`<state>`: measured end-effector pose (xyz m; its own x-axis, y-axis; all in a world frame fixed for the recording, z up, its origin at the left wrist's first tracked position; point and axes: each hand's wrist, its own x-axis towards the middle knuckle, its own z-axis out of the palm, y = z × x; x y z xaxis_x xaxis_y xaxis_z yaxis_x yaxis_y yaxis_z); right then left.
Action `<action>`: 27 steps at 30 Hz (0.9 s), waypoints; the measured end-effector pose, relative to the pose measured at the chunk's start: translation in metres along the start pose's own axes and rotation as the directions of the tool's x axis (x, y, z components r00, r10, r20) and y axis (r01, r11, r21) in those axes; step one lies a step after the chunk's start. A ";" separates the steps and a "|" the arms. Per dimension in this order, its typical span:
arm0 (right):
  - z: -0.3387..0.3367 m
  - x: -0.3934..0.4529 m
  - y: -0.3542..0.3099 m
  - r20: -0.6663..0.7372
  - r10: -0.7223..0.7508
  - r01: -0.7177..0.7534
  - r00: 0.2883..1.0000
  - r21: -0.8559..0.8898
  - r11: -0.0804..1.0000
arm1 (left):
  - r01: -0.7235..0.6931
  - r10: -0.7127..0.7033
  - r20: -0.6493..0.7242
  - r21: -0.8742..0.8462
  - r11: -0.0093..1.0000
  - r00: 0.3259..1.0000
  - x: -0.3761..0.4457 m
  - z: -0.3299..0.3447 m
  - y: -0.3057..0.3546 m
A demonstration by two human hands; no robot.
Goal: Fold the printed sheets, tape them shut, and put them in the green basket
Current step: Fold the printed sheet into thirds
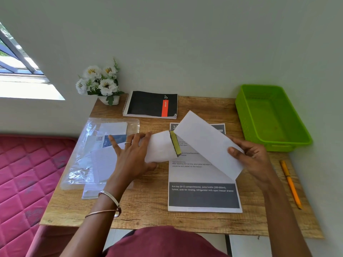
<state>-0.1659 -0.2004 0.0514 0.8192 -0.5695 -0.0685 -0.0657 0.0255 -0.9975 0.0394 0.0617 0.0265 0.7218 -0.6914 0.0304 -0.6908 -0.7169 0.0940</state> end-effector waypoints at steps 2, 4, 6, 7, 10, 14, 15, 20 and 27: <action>0.002 0.001 0.000 -0.007 0.000 0.000 1.000 0.037 0.999 | -0.002 0.002 -0.009 -0.022 1.000 1.000 0.000 0.000 0.000; 0.005 0.002 0.005 0.031 0.034 -0.035 0.999 0.035 0.999 | -0.007 0.006 -0.019 -0.057 0.998 1.000 0.001 -0.001 0.000; 0.006 0.003 0.013 0.056 0.086 -0.086 0.995 -0.013 0.996 | -0.009 0.007 -0.025 -0.093 0.996 1.000 0.001 -0.002 -0.001; 0.006 0.003 0.015 0.055 0.106 -0.104 0.993 -0.033 0.994 | -0.010 0.007 -0.024 -0.108 0.994 1.000 0.001 -0.002 0.000; 0.003 0.005 0.019 0.042 0.144 -0.142 0.989 -0.044 0.989 | -0.011 0.010 -0.010 -0.166 0.986 1.000 0.002 -0.002 -0.002; -0.007 0.008 0.018 0.032 0.185 -0.182 0.982 -0.081 0.980 | -0.025 0.027 0.006 -0.240 0.971 1.000 0.003 0.000 -0.003; -0.009 0.009 0.018 0.033 0.188 -0.185 0.982 -0.095 0.978 | -0.031 0.033 0.005 -0.254 0.967 0.999 0.003 0.000 -0.003; -0.010 0.011 0.009 0.092 0.178 -0.162 0.980 -0.154 0.975 | -0.047 0.050 0.009 -0.205 0.978 0.999 0.004 0.001 -0.003; -0.014 0.017 -0.002 0.231 0.229 -0.150 0.946 -0.315 0.937 | -0.121 0.126 0.049 -0.106 0.987 0.991 0.005 0.005 0.000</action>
<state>-0.1602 -0.2219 0.0523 0.8913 -0.3427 -0.2969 -0.3639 -0.1499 -0.9193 0.0426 0.0578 0.0217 0.6257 -0.7800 -0.0064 -0.7643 -0.6147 0.1950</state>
